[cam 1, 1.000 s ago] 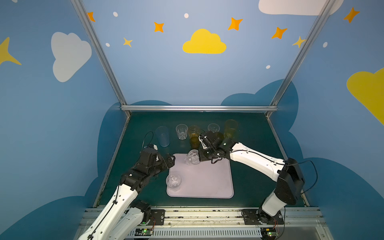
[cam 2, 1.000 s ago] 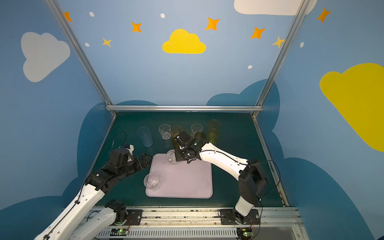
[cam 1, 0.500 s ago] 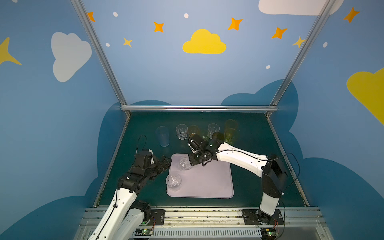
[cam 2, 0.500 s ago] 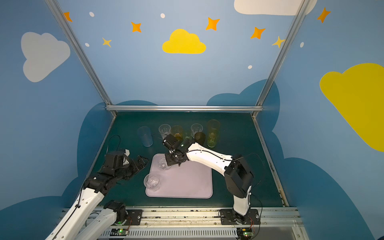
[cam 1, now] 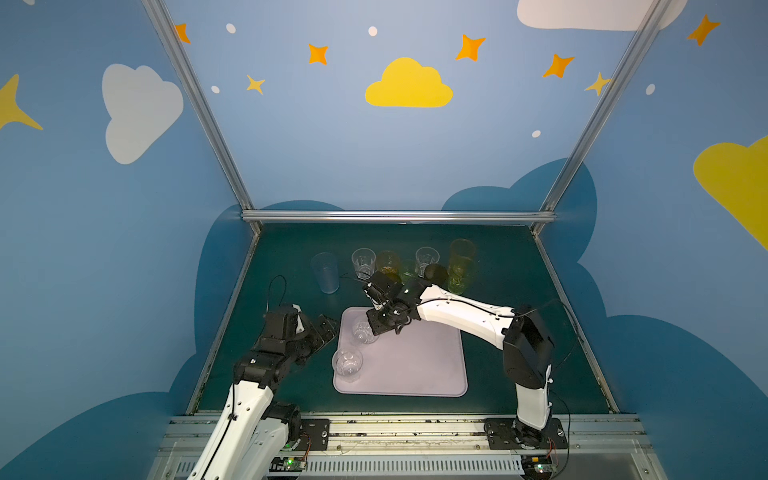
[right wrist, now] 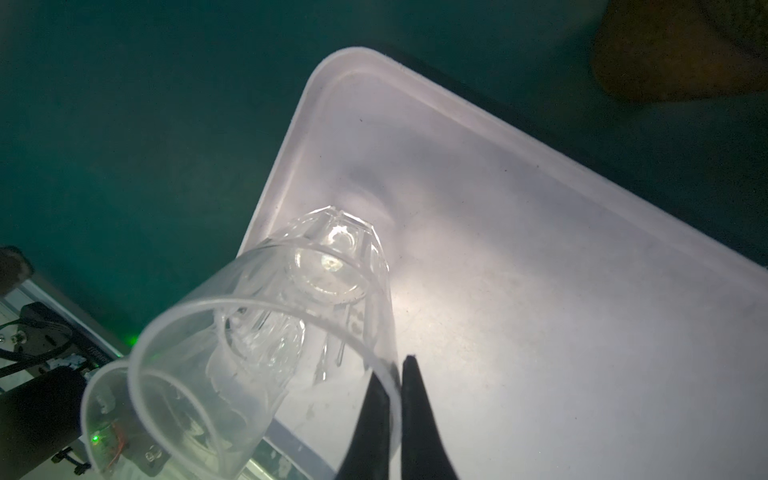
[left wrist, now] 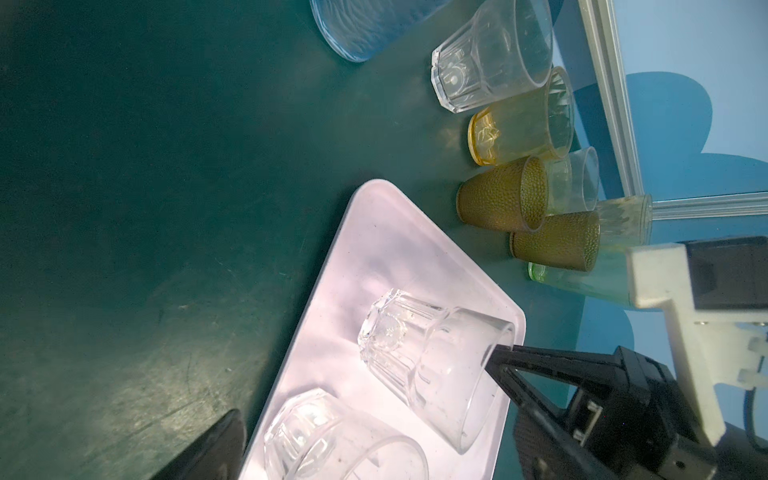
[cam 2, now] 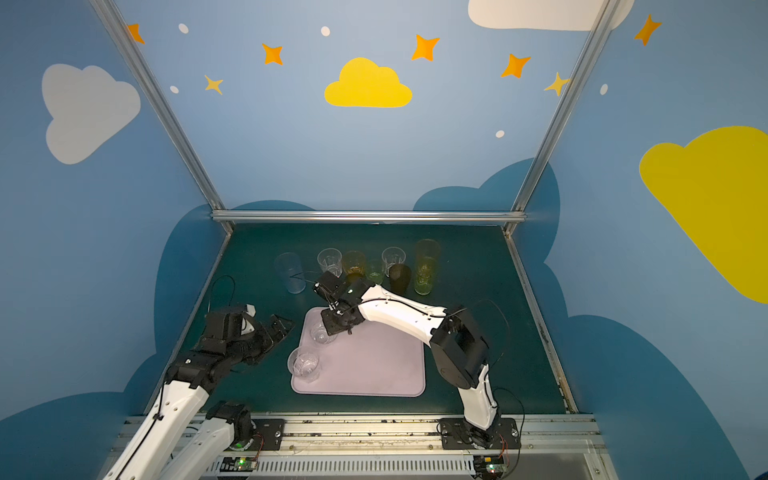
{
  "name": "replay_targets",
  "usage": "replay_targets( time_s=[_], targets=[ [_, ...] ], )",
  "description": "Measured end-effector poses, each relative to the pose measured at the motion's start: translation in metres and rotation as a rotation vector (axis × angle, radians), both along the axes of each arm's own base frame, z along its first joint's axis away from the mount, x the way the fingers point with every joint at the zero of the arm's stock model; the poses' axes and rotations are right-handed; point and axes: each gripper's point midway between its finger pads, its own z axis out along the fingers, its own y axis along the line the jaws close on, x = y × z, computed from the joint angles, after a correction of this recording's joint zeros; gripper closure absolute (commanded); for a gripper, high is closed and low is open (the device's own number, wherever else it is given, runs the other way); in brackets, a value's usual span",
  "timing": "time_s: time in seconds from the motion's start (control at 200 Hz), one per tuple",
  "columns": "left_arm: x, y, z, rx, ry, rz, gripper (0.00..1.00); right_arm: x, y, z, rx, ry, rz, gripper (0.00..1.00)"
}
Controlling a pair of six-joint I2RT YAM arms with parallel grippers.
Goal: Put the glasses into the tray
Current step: 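Carry the clear faceted glass with right gripper over the tray beside the first glass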
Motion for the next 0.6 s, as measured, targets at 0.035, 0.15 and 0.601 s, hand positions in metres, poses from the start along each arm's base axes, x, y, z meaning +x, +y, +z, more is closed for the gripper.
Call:
replay_targets(
  time_s=[0.035, 0.15, 0.601],
  targets=[
    [0.000, 0.000, 0.000, -0.001, 0.000, 0.000, 0.00, 0.000, 0.001, 0.001, 0.001, 0.001, 0.001, 1.00],
    [0.000, 0.000, 0.000, -0.005, 0.001, -0.001, 0.00, 0.000, 0.006, -0.001, 0.002, 0.007, 0.007, 1.00],
    [0.000, 0.000, 0.003, -0.009, -0.013, 0.001, 0.00, -0.002, 0.014, -0.009, -0.024, 0.028, 0.028, 1.00]
  ],
)
